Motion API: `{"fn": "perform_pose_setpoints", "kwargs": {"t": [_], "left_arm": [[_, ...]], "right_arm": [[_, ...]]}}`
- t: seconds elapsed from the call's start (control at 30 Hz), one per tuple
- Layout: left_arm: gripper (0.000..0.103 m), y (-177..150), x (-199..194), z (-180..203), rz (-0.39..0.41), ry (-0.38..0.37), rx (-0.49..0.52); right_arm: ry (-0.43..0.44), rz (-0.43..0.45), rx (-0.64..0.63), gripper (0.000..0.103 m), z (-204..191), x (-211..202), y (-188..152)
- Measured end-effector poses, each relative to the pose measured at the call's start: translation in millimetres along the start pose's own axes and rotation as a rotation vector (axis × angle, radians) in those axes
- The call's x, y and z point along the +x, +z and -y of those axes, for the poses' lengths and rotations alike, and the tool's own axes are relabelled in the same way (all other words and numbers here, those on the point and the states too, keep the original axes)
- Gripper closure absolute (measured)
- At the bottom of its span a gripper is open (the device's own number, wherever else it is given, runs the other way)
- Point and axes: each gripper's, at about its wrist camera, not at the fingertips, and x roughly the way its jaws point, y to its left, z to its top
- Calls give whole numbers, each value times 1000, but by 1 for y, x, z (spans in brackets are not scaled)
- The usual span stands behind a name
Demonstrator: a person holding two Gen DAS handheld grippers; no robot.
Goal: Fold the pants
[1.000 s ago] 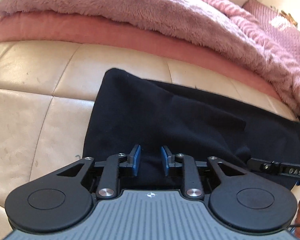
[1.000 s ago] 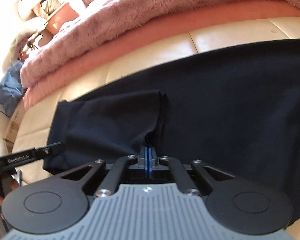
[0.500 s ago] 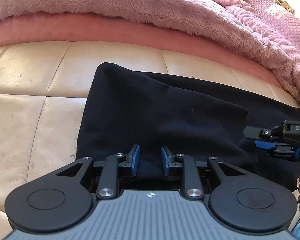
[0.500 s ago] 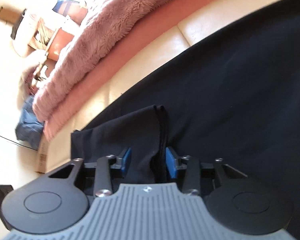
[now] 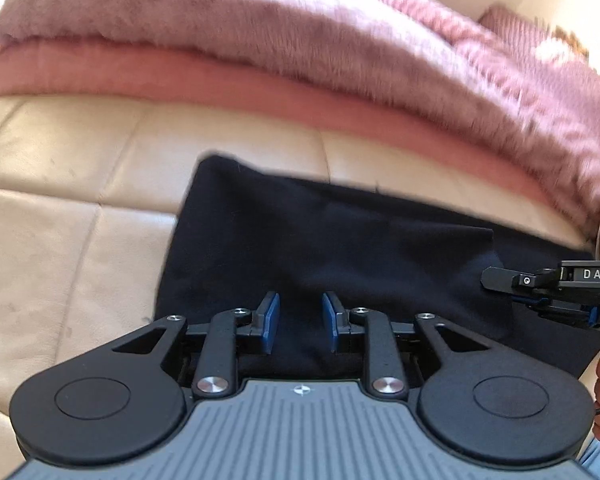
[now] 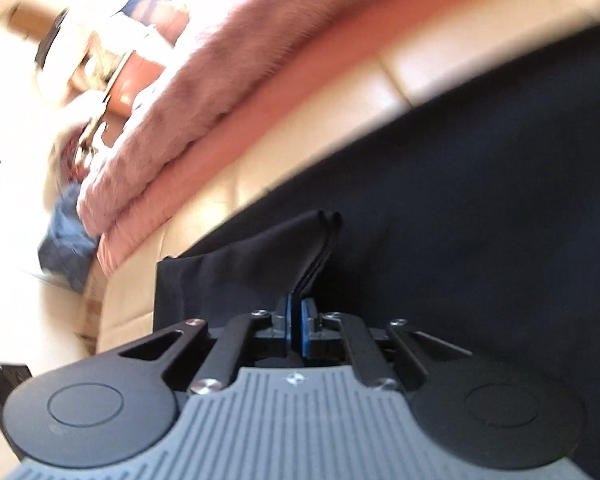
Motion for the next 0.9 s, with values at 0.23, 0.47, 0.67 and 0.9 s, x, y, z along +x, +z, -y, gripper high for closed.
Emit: {"fn": "perform_pose_setpoints", "kwargs": {"t": [0.23, 0.47, 0.67, 0.9], "left_arm": [[74, 15, -52, -29, 172, 23, -115], [74, 17, -70, -48, 211, 19, -192], [74, 20, -60, -17, 195, -40, -117], [77, 30, -27, 40, 146, -97, 2]], "right_arm": [[34, 49, -240, 103, -101, -39, 31], [88, 92, -387, 103, -175, -106, 79], [54, 169, -420, 103, -177, -193, 111], [-109, 255, -355, 103, -89, -285, 134]]}}
